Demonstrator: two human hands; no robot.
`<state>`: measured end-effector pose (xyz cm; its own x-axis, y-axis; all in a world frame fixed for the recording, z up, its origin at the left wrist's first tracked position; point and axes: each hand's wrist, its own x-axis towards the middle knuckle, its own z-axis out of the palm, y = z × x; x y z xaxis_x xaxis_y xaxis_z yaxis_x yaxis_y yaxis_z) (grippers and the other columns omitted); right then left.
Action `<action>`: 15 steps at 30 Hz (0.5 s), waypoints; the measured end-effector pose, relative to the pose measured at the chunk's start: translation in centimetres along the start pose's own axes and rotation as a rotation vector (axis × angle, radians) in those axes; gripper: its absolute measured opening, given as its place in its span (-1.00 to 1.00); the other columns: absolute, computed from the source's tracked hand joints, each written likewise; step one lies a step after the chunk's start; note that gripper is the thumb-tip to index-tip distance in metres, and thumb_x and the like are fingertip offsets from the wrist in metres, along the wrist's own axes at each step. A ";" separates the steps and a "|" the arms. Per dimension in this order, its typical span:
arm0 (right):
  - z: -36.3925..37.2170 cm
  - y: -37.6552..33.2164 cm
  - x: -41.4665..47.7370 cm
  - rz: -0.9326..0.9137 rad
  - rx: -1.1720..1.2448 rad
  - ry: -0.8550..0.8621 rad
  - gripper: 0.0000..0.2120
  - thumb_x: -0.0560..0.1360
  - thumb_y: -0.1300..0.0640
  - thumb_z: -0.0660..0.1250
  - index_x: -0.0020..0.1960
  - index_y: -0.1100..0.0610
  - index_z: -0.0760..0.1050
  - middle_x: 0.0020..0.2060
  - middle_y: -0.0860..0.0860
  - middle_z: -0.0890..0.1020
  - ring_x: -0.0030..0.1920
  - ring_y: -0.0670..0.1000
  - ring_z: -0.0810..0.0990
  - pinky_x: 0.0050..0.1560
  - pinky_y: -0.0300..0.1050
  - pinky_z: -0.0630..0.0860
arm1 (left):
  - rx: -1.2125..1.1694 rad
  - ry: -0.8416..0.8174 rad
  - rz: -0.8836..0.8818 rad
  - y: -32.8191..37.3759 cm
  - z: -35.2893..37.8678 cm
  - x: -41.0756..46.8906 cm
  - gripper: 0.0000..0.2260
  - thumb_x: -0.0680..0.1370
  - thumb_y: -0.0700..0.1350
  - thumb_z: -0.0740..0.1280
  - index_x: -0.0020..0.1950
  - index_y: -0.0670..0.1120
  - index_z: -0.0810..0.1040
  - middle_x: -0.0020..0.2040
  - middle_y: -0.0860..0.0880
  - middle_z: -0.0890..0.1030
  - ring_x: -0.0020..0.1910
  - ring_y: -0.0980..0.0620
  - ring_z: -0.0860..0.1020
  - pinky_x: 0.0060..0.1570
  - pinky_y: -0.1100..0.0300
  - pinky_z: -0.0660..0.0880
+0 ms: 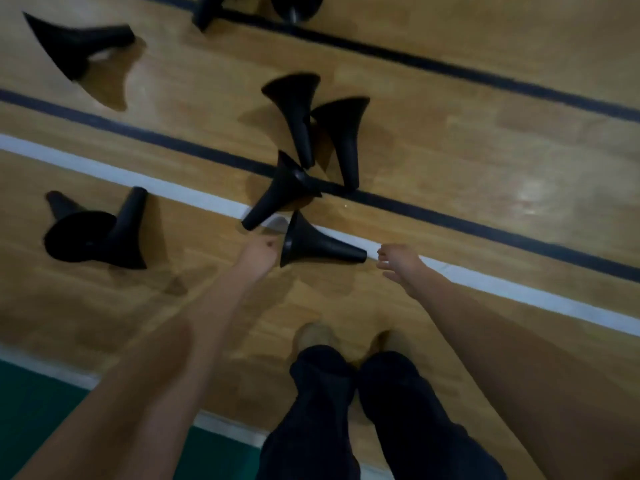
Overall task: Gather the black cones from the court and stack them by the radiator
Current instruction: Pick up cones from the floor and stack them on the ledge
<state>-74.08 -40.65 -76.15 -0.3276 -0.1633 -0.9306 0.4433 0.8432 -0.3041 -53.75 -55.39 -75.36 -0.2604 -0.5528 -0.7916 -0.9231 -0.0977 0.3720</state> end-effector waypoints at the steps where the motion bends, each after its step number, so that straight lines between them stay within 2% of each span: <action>1: 0.2 1.3 2.9 0.025 0.006 -0.002 -0.66 0.59 0.19 0.20 0.32 0.31 0.41 0.27 0.21 0.48 0.31 0.18 0.46 0.32 0.03 0.40 | 0.012 0.011 -0.008 -1.0 2.0 2.3 -0.74 0.65 -0.20 0.07 -0.07 -0.16 0.53 -0.02 -0.22 0.51 -0.07 -0.09 0.43 -0.08 0.13 0.31; 2: 0.5 2.2 5.1 0.049 0.027 -0.007 -0.63 0.58 0.17 0.25 0.35 0.28 0.39 0.25 0.16 0.46 0.31 0.14 0.44 0.31 -0.03 0.38 | 0.022 0.031 -0.028 -2.1 3.6 4.0 -0.75 0.65 -0.20 0.07 -0.14 -0.14 0.47 -0.10 -0.19 0.48 -0.12 -0.09 0.42 -0.12 0.12 0.32; 4: 1.2 3.6 8.9 0.073 0.075 -0.036 -0.53 0.51 0.19 0.34 0.38 0.27 0.35 0.26 0.11 0.39 0.31 0.09 0.39 0.28 -0.11 0.32 | 0.063 0.078 -0.031 -3.1 5.9 6.2 -0.73 0.66 -0.16 0.05 -0.15 -0.16 0.44 -0.19 -0.16 0.47 -0.21 -0.12 0.44 -0.22 0.11 0.33; 6: 2.2 4.8 12.4 0.083 0.103 -0.068 -0.51 0.47 0.25 0.36 0.37 0.28 0.35 0.34 0.10 0.34 0.37 0.09 0.32 0.32 -0.10 0.28 | 0.066 0.139 -0.012 -3.4 7.9 8.1 -0.74 0.67 -0.12 0.03 0.06 -0.16 0.50 -0.10 -0.17 0.55 -0.17 -0.14 0.51 -0.21 0.09 0.39; 8: 3.2 5.5 14.8 0.103 0.141 -0.081 -0.57 0.48 0.30 0.33 0.33 0.26 0.35 0.46 0.12 0.25 0.46 0.12 0.24 0.38 -0.05 0.26 | 0.052 0.187 0.019 -3.8 9.2 9.1 -0.71 0.67 -0.14 0.04 0.32 -0.15 0.42 0.09 -0.18 0.56 0.01 -0.18 0.54 -0.05 0.04 0.45; 9: 3.6 5.7 15.4 0.107 0.156 -0.083 -0.59 0.48 0.32 0.31 0.31 0.24 0.35 0.48 0.12 0.22 0.48 0.12 0.21 0.40 -0.04 0.25 | 0.054 0.210 0.029 -4.0 9.6 9.3 -0.69 0.67 -0.16 0.04 0.39 -0.15 0.36 0.14 -0.18 0.56 0.07 -0.20 0.53 0.00 0.02 0.45; 11: 4.4 6.1 16.9 0.120 0.183 -0.088 -0.60 0.48 0.35 0.28 0.30 0.23 0.35 0.49 0.12 0.20 0.49 0.12 0.18 0.39 -0.06 0.24 | 0.043 0.271 0.025 -4.3 10.2 10.2 -0.67 0.66 -0.17 0.05 0.43 -0.14 0.32 0.16 -0.20 0.55 0.11 -0.21 0.52 0.04 0.02 0.45; 15: 4.4 6.0 17.3 0.140 0.228 -0.082 -0.58 0.48 0.37 0.24 0.34 0.27 0.36 0.48 0.14 0.22 0.48 0.16 0.19 0.29 -0.09 0.28 | -0.099 0.309 0.014 -3.6 9.9 10.7 -0.68 0.66 -0.18 0.06 0.38 -0.05 0.41 0.17 -0.15 0.57 0.14 -0.17 0.52 0.01 0.11 0.42</action>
<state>-73.40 -40.73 -94.96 -0.1853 -0.1018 -0.9774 0.6587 0.7253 -0.2004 -56.01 -52.70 -89.98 -0.1605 -0.7784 -0.6069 -0.8842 -0.1599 0.4389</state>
